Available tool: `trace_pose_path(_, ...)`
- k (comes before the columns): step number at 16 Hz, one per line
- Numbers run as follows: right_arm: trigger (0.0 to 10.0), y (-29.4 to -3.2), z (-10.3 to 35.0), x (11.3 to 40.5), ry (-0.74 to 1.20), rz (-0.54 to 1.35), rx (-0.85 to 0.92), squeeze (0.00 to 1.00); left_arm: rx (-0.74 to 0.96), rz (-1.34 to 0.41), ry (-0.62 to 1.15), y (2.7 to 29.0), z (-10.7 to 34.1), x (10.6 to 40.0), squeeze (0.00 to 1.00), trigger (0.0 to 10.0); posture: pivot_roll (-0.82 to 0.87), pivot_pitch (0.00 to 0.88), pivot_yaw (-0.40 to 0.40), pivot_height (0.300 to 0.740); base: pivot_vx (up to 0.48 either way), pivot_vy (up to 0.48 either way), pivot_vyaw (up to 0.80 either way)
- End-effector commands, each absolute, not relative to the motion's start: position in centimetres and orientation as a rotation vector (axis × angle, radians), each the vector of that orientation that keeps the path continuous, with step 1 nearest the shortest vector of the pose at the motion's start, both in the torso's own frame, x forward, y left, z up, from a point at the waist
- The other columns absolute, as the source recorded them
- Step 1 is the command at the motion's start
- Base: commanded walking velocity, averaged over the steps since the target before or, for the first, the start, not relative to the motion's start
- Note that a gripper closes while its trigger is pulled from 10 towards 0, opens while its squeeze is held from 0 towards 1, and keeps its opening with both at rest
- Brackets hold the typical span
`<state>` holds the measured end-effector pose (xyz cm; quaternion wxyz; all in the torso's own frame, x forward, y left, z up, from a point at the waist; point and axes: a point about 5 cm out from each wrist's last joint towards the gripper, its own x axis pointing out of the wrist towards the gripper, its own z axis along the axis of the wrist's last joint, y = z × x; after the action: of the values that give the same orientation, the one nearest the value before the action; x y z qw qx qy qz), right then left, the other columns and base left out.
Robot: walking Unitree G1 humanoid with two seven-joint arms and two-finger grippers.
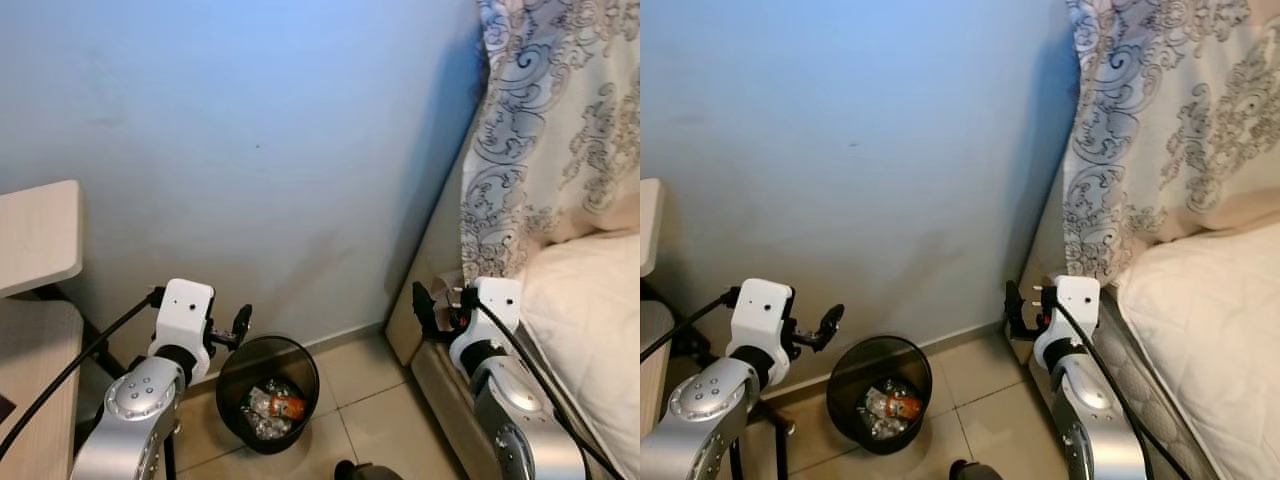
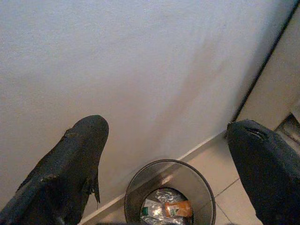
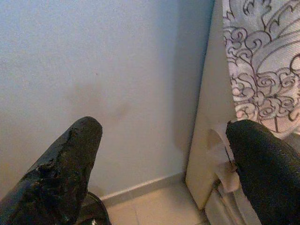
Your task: Clean up the room
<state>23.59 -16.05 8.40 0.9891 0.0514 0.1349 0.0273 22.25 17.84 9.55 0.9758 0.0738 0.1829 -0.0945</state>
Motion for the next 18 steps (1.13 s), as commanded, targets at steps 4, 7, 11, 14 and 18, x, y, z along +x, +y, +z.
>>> trace_pose_path(4, 10.0, -16.1, 8.5, 23.6, 0.279, 0.062, 0.104, 0.0, 0.169, -0.198, 0.36, 17.8, 9.8, 22.3, 0.0, 10.0, -0.06, 0.0, -0.002, 0.74, 0.0, 0.0, -0.62)
trace_pose_path(7, 10.0, -16.0, 8.3, 23.7, 0.282, 0.074, 0.062, 0.0, 0.16, -0.199, 0.344, 17.7, 10.1, 22.5, 0.0, 10.0, -0.07, 0.0, 0.001, 0.74, 0.0, 0.0, -0.69)
trace_pose_path(11, 10.0, -16.4, 8.5, 23.8, 0.269, 0.064, 0.052, 0.0, 0.128, -0.171, 0.354, 17.4, 9.7, 22.4, 0.0, 10.0, -0.08, 0.0, 0.003, 0.74, 0.0, 0.0, -0.73)
trace_pose_path(14, 10.0, -17.1, 8.6, 23.6, 0.297, 0.044, 0.049, 0.0, 0.138, -0.097, 0.339, 17.9, 9.8, 22.3, 0.0, 10.0, -0.07, 0.0, -0.002, 0.74, 0.0, 0.0, -0.7)
trace_pose_path(18, 10.0, -18.0, 9.0, 23.2, 0.268, 0.0, 0.052, 0.0, 0.111, -0.003, 0.331, 19.3, 9.8, 22.2, 0.0, 10.0, -0.1, 0.0, 0.021, 0.74, 0.0, 0.0, -0.65)
